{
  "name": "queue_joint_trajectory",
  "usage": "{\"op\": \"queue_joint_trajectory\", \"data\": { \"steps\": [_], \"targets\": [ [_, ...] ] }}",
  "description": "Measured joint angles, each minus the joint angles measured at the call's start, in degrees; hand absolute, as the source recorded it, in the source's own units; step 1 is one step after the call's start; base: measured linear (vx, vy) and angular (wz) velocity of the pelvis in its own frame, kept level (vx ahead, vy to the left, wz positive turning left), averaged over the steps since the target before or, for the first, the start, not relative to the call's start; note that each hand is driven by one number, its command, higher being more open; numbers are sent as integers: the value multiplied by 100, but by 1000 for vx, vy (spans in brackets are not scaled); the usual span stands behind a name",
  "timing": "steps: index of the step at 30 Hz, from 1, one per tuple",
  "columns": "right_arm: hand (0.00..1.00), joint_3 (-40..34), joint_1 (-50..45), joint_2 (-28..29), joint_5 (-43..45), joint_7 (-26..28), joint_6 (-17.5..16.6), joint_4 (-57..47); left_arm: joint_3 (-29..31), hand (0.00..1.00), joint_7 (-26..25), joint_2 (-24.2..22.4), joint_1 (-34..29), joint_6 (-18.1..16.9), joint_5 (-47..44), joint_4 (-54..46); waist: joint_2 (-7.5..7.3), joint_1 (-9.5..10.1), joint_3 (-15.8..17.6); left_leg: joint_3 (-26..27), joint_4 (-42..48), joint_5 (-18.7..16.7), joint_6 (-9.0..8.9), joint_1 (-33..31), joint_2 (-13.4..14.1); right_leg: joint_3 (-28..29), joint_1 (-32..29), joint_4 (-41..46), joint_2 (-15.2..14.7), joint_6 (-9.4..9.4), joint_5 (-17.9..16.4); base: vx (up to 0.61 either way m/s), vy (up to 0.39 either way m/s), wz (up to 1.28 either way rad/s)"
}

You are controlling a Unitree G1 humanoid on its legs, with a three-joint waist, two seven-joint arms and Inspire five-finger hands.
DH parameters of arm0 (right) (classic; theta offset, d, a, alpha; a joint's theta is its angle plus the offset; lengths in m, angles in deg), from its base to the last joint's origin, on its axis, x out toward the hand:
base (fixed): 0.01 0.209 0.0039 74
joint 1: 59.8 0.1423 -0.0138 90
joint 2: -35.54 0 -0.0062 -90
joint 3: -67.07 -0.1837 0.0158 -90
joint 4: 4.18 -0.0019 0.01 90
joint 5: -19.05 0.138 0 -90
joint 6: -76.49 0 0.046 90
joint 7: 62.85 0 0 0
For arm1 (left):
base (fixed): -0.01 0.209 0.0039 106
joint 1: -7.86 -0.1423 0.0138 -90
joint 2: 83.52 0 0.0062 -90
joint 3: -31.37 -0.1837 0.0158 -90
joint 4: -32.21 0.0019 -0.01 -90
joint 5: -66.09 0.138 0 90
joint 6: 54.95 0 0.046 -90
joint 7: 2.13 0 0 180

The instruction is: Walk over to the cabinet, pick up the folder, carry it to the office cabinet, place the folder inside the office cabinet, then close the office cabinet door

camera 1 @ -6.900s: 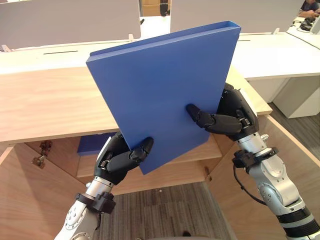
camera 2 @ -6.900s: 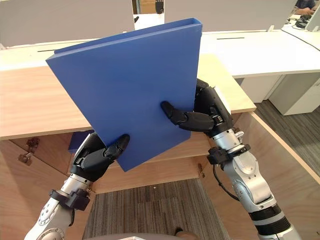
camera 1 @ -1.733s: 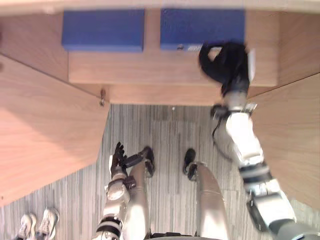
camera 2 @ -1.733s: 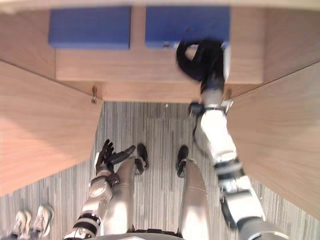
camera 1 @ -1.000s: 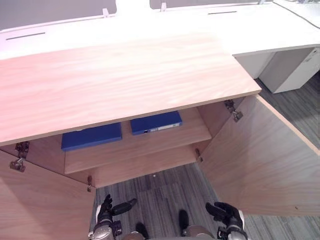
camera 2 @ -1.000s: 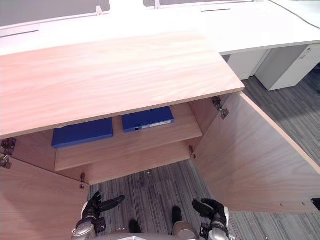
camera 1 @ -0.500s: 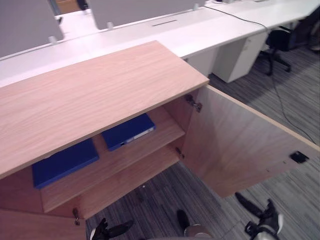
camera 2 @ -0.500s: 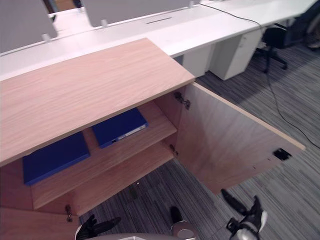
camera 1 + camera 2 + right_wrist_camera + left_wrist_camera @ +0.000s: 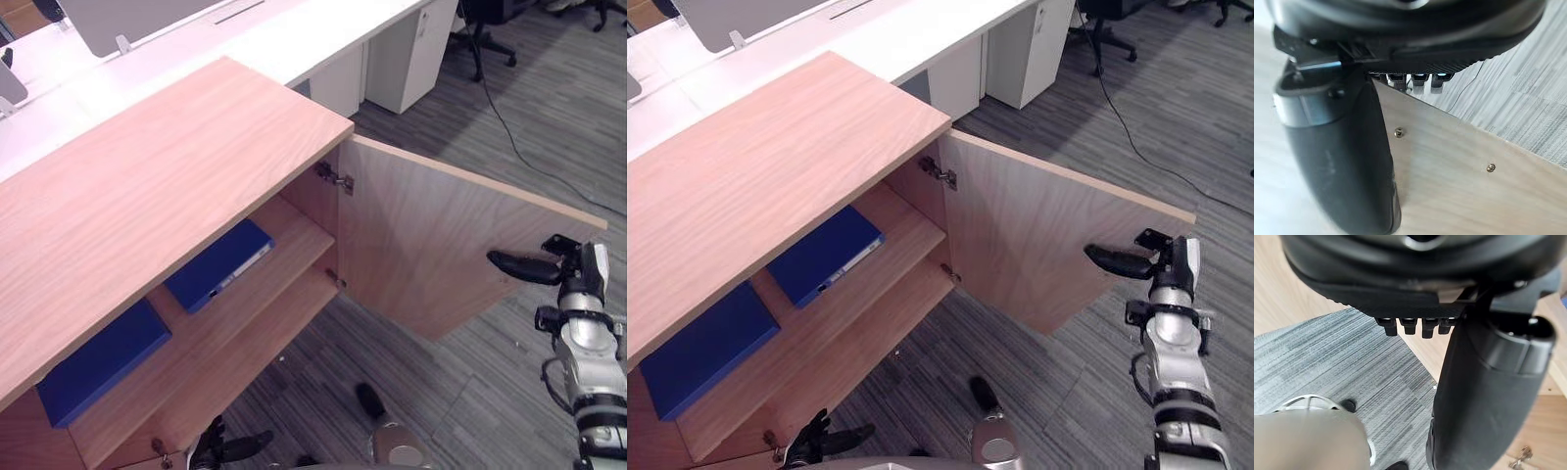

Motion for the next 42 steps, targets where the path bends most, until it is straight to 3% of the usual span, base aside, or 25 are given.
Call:
{"op": "queue_joint_trajectory", "data": {
  "steps": [5, 8, 13, 15, 18, 21, 23, 28, 31, 34, 37, 40, 42],
  "targets": [
    [100, 245, -103, -92, -2, 114, 8, -331, -43, 100, 2, -32, 11, -3, 3, -27, -18, -79, 42, 57, 63, -27, -36, -20, 90, 36, 1, -92, 72, -38, 63, 28, -52, -12],
    [100, 185, -781, -69, 17, 126, 46, -1510, -32, 100, -3, -33, 55, -3, 18, -76, -40, -66, 99, 220, 61, -44, -59, -21, 145, 215, 9, -222, 142, -46, 206, 41, -56, -29],
    [100, 251, -2611, 293, 635, 532, 41, -3980, 14, 100, -1, -112, 148, -47, 122, -46, -116, -346, 170, 216, 108, -58, -84, 8, 267, 302, 25, -220, 257, -72, 258, 36, -76, -16],
    [100, 505, -3589, 282, 1456, 989, -19, -5047, 14, 100, 11, -121, 261, -86, 125, 76, -224, -453, 235, 199, 206, -98, -121, 43, 365, 315, 94, -222, 293, -96, 276, -15, -97, -6],
    [100, 870, -4417, -67, 2114, 1615, -89, -5812, 13, 100, 66, -108, 349, -110, 172, 189, -375, -481, 247, 196, 351, -169, -159, 49, 414, 288, 129, -224, 297, -123, 224, -53, -65, -8],
    [100, 1374, -4763, -746, 2332, 2291, -87, -6377, -9, 100, 128, -87, 459, -112, 244, 357, -483, -468, 231, 48, 423, -221, -133, 9, 408, 49, 133, -179, 233, -139, 225, -56, -38, 16],
    [100, 1706, -4767, -893, 2440, 2720, -109, -6736, -63, 100, 157, -49, 453, -112, 280, 363, -565, -418, 155, -260, 508, -216, -119, -116, 416, -194, 139, -118, 184, -181, 193, -29, -40, 54],
    [100, 2549, -4028, -678, 2477, 2833, -252, -6572, -387, 100, 177, 222, 547, -107, 369, 347, -794, -188, -17, -913, 679, -125, -46, -468, 419, -810, 140, -65, 32, -263, 159, -4, -23, 70],
    [100, 3366, -2932, 298, 2370, 2629, -354, -5409, -596, 100, 149, 291, 718, -90, 399, 341, -864, 76, -66, -1516, 727, -44, 65, -748, 341, -1420, 194, -56, -128, -301, 122, 3, -2, 101],
    [100, 3331, -2064, 1311, 2028, 2195, -470, -4083, -609, 100, 81, 249, 783, -59, 398, 324, -840, 226, -79, -2052, 695, 95, 127, -983, 217, -1992, 255, -65, -292, -312, 52, -20, -2, 100],
    [100, 2789, -1334, 2186, 1537, 1475, -660, -2708, -591, 100, -32, 174, 827, 15, 368, 308, -787, 421, -86, -2747, 458, 359, 155, -1058, 14, -2682, 447, -47, -476, -290, -86, -24, -19, 118],
    [100, 2349, -1026, 2485, 1044, 841, -887, -2081, -581, 100, -137, 160, 822, 15, 321, 239, -723, 578, -84, -3266, 122, 650, 135, -1083, -141, -3197, 500, 79, -582, -281, -257, -43, -37, 105],
    [100, 1978, -1050, 2498, 713, 405, -780, -1408, -458, 100, -187, 174, 799, 56, 224, 214, -707, 670, -88, -3701, -444, 1074, 69, -1006, -256, -3646, 503, 167, -657, -248, -432, -70, -59, 92]
  ]
}}
